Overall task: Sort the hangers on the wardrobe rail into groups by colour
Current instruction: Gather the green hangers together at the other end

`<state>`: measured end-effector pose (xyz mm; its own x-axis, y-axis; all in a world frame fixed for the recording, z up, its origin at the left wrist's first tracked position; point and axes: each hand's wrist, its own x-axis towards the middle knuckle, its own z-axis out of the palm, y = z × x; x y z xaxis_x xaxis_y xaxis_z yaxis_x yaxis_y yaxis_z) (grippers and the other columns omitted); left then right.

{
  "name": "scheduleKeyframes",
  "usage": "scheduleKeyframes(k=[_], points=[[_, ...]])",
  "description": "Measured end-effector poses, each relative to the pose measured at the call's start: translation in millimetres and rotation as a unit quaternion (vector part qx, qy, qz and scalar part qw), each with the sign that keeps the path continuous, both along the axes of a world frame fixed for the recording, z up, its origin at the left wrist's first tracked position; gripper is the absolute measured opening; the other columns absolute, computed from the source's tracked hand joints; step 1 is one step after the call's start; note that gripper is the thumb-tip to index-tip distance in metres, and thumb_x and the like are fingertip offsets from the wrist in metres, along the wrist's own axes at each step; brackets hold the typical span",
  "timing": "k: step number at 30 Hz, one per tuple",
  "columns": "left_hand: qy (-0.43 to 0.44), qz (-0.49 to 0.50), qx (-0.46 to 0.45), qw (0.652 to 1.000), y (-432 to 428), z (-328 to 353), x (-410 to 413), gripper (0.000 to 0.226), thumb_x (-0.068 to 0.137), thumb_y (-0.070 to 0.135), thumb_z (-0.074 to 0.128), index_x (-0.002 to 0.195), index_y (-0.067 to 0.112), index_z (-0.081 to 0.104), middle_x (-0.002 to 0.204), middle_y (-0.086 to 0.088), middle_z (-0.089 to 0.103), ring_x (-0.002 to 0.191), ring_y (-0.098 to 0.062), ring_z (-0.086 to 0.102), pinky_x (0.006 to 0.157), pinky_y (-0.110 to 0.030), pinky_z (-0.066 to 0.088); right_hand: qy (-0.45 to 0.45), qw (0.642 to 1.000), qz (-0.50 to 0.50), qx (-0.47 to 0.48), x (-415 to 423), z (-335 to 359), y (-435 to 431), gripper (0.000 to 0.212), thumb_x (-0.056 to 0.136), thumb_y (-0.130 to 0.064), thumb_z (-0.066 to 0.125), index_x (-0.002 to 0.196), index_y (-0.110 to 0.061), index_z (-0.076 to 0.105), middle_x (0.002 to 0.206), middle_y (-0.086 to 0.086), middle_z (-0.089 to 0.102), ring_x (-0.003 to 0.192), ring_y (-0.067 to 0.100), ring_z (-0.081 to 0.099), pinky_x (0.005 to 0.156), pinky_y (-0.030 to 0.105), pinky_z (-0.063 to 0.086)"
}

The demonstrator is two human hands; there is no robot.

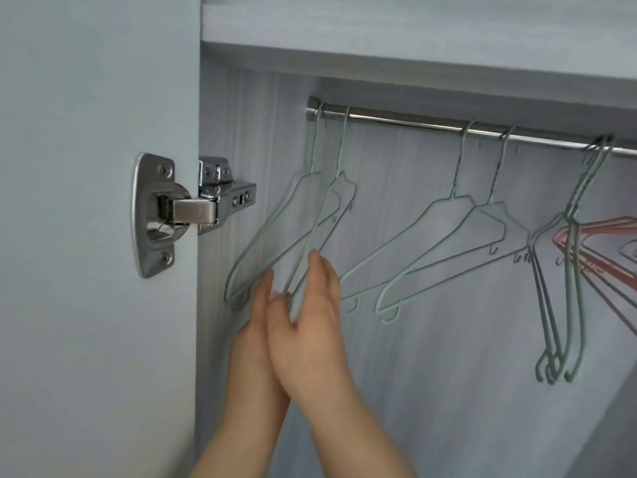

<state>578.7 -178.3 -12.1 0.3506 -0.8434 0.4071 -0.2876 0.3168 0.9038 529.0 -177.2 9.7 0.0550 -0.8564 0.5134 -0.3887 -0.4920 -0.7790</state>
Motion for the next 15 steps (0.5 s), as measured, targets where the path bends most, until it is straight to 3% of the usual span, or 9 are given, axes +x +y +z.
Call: scheduleKeyframes(k=[2,4,6,9,12,15], points=[[0.061,-0.022,-0.016,0.998,11,-2,-2,0.035,0.092,0.031,0.042,0.127,0.035,0.039,0.101,0.016,0.057,0.098,-0.008,0.054,0.066,0.004,0.037,-0.002,0.998,-0.003,-0.065,-10,-9,20,0.056,0.088,-0.033,0.04,0.137,-0.041,0.013,0.147,-0.023,0.006,0.138,-0.009,0.004,0.091,-0.014,0.001],[0.05,-0.006,-0.073,0.996,21,-10,-5,0.044,0.083,0.04,0.044,0.127,0.039,0.039,0.125,0.015,0.05,0.115,-0.006,0.048,0.092,-0.02,0.043,0.008,0.992,-0.011,-0.124,-20,-11,28,0.057,0.082,-0.039,0.036,0.133,-0.046,0.011,0.145,-0.03,0.0,0.136,-0.014,0.004,0.096,-0.01,0.005],[-0.012,0.061,-0.129,0.99,25,-15,-5,0.047,0.078,0.039,0.048,0.124,0.041,0.039,0.125,0.016,0.047,0.115,-0.005,0.046,0.098,-0.035,0.042,0.025,0.989,-0.022,-0.146,-30,-8,26,0.06,0.083,-0.039,0.034,0.136,-0.042,0.007,0.148,-0.026,-0.005,0.137,-0.014,0.002,0.101,-0.007,0.004],[-0.109,0.141,-0.235,0.956,27,-19,-7,0.041,0.08,0.032,0.051,0.121,0.03,0.048,0.109,0.014,0.055,0.094,-0.007,0.051,0.083,-0.024,0.043,0.037,0.988,-0.022,-0.147,-41,3,25,0.061,0.085,-0.04,0.034,0.136,-0.044,0.001,0.152,-0.021,-0.005,0.138,-0.014,-0.005,0.104,-0.004,0.0],[-0.078,0.125,-0.283,0.948,37,-7,-20,0.03,0.081,0.029,0.053,0.11,0.029,0.058,0.096,0.016,0.062,0.082,0.005,0.051,0.068,-0.002,0.037,0.017,0.993,-0.01,-0.119,-48,7,33,0.061,0.084,-0.043,0.033,0.137,-0.046,0.002,0.153,-0.022,-0.002,0.137,-0.016,-0.005,0.103,-0.006,0.0],[-0.063,0.045,-0.262,0.962,39,10,-33,0.035,0.081,0.032,0.051,0.115,0.037,0.055,0.107,0.023,0.06,0.093,0.008,0.056,0.077,0.002,0.037,-0.033,0.995,-0.018,-0.097,-56,1,44,0.059,0.082,-0.046,0.033,0.136,-0.051,0.009,0.151,-0.03,0.005,0.136,-0.018,0.003,0.105,-0.004,0.006]])
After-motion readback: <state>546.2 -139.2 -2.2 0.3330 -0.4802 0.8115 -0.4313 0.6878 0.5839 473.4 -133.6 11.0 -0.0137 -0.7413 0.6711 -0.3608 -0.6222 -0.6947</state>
